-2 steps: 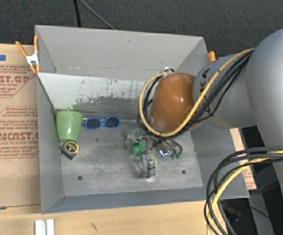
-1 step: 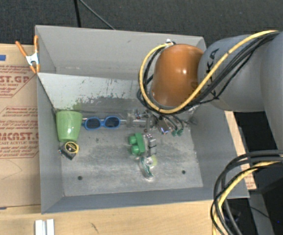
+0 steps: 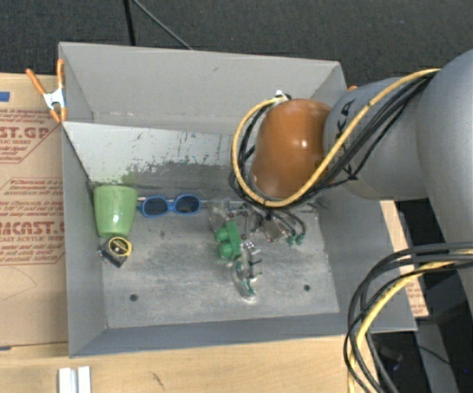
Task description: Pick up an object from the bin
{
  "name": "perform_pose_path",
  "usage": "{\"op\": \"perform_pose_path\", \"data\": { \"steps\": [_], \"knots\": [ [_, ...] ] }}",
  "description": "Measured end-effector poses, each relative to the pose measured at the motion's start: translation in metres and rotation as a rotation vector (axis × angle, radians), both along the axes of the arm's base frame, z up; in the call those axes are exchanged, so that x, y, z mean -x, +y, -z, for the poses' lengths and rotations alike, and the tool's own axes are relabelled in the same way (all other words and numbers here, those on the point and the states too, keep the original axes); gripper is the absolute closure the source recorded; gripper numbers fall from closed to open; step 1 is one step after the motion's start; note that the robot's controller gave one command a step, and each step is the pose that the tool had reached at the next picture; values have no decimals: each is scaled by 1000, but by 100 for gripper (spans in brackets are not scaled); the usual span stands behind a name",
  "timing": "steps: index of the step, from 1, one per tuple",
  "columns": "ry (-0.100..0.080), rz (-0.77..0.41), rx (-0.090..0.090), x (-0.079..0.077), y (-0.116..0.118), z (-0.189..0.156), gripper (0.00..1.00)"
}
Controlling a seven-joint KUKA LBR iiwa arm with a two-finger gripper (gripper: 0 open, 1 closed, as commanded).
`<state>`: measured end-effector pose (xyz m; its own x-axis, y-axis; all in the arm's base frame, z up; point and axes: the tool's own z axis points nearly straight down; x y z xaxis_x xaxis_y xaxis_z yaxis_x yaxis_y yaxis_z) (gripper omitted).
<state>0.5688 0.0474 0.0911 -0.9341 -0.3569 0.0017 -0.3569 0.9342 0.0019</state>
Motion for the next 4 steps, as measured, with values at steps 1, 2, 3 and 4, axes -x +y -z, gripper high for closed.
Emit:
{"op": "perform_pose_path", "data": {
  "steps": [1,2,3,4],
  "knots": [
    [-4,-73,-1,-4,1,20,0],
    [-11,-72,-3,-7,1,16,100],
    [-7,-72,-2,-4,0,20,0],
    [-5,-72,-2,-4,0,21,100]
  ]
}}
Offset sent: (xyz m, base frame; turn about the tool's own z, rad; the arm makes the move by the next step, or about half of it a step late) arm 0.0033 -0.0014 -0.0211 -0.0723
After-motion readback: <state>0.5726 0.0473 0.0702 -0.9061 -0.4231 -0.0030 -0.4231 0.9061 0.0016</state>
